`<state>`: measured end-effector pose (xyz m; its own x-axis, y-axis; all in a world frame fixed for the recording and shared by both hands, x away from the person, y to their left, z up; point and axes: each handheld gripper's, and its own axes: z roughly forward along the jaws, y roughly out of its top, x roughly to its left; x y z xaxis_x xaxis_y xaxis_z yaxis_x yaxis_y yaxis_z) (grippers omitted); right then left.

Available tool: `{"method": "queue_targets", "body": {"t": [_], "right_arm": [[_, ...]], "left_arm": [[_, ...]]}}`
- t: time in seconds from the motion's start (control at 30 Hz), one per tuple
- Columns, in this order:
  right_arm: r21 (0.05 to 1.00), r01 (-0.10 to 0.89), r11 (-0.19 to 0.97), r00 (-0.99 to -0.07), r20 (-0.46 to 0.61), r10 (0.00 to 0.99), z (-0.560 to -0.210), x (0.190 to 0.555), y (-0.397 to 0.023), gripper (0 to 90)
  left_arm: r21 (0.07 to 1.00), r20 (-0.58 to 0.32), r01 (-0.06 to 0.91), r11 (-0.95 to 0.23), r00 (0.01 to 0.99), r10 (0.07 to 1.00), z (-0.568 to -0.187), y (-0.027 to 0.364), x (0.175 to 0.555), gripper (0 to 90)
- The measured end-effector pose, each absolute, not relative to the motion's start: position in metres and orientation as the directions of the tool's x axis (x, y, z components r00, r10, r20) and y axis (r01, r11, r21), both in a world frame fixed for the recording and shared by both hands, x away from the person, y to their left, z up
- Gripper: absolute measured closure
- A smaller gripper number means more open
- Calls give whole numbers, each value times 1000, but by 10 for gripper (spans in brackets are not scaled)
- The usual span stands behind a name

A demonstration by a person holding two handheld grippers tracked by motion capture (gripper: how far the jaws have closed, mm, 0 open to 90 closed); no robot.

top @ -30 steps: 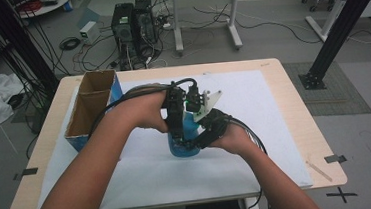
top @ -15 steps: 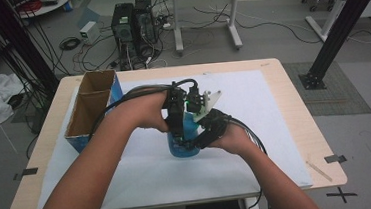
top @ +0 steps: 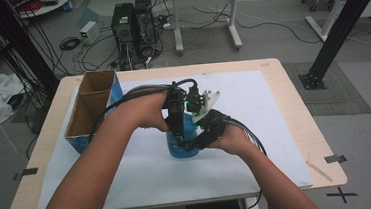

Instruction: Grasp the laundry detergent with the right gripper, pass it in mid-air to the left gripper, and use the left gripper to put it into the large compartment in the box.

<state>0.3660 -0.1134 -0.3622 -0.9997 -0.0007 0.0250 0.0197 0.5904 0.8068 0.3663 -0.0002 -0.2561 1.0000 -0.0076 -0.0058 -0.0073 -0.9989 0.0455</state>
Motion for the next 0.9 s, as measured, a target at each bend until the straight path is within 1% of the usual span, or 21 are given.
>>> {"method": "queue_targets", "body": {"t": [0.23, 0.27, 0.3, 0.53, 0.7, 0.9], "right_arm": [[805, 34, 592, -999, 42, 0, -363, 367, -111, 468], [803, 47, 594, -999, 46, 16, -363, 368, -112, 468], [807, 32, 590, -999, 38, 3, -363, 369, -113, 468], [808, 14, 589, -1000, 18, -2, -361, 368, -115, 467], [819, 19, 574, -1000, 22, 1, -359, 368, -116, 464], [830, 19, 558, -1000, 17, 8, -356, 369, -119, 442]], "left_arm": [[40, -25, -12, -999, 1000, -13, -257, 1, 370, 378], [48, -20, -4, -999, 1000, -5, -257, 1, 370, 380], [53, 3, -11, -999, 1000, -11, -256, 1, 369, 380], [71, 13, 0, -997, 1000, 1, -254, 0, 365, 384], [69, 11, 3, -998, 1000, 4, -249, 0, 365, 385], [72, 16, 5, -997, 1000, 7, -244, 0, 366, 384]]}}
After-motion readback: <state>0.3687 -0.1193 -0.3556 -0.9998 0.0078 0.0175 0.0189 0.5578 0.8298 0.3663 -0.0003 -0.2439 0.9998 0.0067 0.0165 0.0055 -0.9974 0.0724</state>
